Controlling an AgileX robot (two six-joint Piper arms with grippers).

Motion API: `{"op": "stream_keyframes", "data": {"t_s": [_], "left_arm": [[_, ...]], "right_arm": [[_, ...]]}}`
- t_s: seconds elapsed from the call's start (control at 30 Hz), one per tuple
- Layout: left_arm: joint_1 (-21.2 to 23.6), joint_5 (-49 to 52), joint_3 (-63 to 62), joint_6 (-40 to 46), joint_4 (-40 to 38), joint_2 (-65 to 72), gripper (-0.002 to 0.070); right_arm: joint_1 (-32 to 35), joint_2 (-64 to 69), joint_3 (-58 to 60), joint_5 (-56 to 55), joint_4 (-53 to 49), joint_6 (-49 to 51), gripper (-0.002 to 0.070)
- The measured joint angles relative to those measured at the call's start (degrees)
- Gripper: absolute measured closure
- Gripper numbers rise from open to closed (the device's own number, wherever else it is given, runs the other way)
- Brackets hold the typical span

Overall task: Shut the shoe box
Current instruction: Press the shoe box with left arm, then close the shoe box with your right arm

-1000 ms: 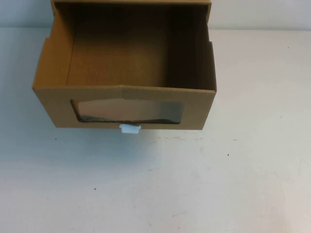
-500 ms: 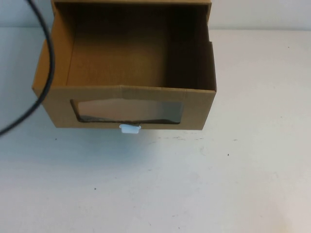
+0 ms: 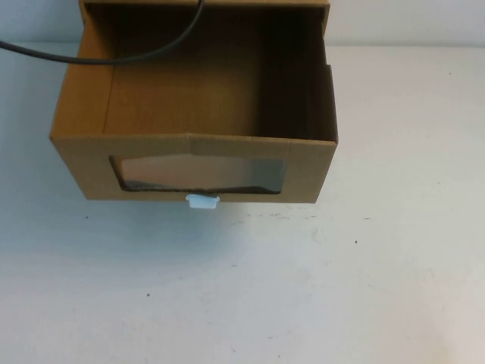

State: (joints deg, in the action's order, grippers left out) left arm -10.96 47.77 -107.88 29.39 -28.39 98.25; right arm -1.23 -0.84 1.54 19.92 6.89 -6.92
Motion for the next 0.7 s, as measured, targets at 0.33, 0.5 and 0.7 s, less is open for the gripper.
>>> {"op": "stream_keyframes", "data": {"t_s": [0.33, 0.5, 0.7], "left_arm": [[-0.1, 0.0, -4.4, 0.1, 0.4, 8.9, 0.0680], [-0.1, -0.2, -4.9, 0.3, 0.1, 9.5, 0.0680], [-0.1, -0.2, -4.9, 0.4, 0.0, 9.5, 0.0680]], "right_arm": [[0.0, 0.0, 0.0, 0.0, 0.0, 0.0, 0.0687], [0.0, 0.0, 0.0, 0.0, 0.3, 0.0, 0.0687], [0.0, 0.0, 0.0, -3.4, 17.3, 0.0, 0.0687]]}}
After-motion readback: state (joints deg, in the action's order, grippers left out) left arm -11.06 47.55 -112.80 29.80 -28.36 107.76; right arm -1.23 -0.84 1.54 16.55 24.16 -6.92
